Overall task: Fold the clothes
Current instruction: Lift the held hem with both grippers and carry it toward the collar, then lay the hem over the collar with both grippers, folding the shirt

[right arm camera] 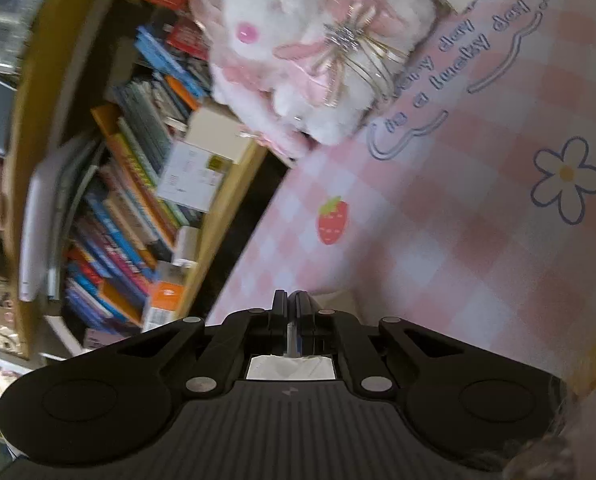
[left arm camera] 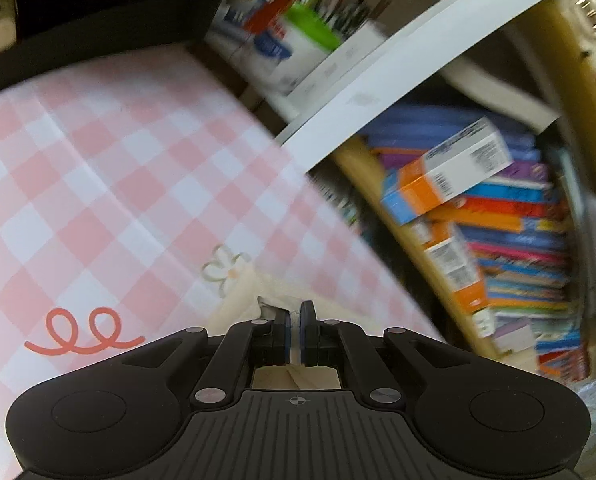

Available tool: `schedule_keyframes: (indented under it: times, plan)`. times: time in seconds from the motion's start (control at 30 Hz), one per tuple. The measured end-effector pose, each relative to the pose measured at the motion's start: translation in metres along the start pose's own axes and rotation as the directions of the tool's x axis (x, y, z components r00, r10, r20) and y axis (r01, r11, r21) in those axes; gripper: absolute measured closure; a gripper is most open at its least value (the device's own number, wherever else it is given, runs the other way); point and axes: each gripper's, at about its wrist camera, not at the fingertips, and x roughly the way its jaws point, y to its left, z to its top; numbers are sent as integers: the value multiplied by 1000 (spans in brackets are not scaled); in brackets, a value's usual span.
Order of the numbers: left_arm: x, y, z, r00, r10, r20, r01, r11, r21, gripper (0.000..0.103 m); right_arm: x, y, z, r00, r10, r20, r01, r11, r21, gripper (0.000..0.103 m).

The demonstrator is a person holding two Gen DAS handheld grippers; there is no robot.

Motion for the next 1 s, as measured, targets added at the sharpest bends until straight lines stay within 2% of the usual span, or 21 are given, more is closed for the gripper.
schedule_keyframes:
  times: [0.07,0.1,0.17,0.23,0.3,0.37,0.47,0.53,0.6,0.63,0.73,0.8,0.83,1.0]
  plan:
    - [7,4,1,1000,0,-27,0,1000,6,99,6,0,-2,999,-45,5,45,999,-18,99]
    - [7,5,2,999,10,-37,-10,1000,9,95,8,2,-3,998,-69,12,70,997,-30,99]
    - [5,4,7,998,23,-54,-21,999,38,94,8,5,-6,992,-123,37,124,991,-52,93]
    - [-5,-3,11,997,58,-54,-53,994,99,86,1,11,-8,982,-172,73,178,981,-82,74]
    - [-18,-12,12,994,104,-40,-95,980,177,81,-11,20,-11,972,-204,118,219,966,-136,65]
    - [-35,-31,6,992,127,8,-123,944,304,81,-26,33,-19,964,-207,165,240,948,-211,65]
    - [-43,-59,-13,997,68,-48,-40,897,441,81,-40,60,-39,966,-176,192,238,895,-377,65]
    - [-40,-79,-31,995,36,-97,19,853,521,81,-34,83,-60,970,-169,177,238,822,-517,65]
    - [-31,-99,-53,988,12,-154,82,803,590,81,-19,103,-85,979,-161,125,204,750,-629,66]
    - [-24,-108,-59,983,8,-181,106,787,608,81,-9,112,-96,983,-160,96,183,723,-666,68]
    - [-7,-124,-80,972,9,-236,151,743,652,84,26,119,-134,986,-167,7,120,681,-722,73]
    - [2,-136,-88,972,6,-235,159,720,676,86,44,120,-154,983,-180,-39,92,662,-744,78]
    - [5,-142,-91,971,-5,-238,171,711,682,86,50,120,-161,982,-185,-44,88,647,-758,78]
    - [30,-163,-106,954,52,-295,197,632,750,86,81,130,-180,973,-218,-82,59,571,-819,79]
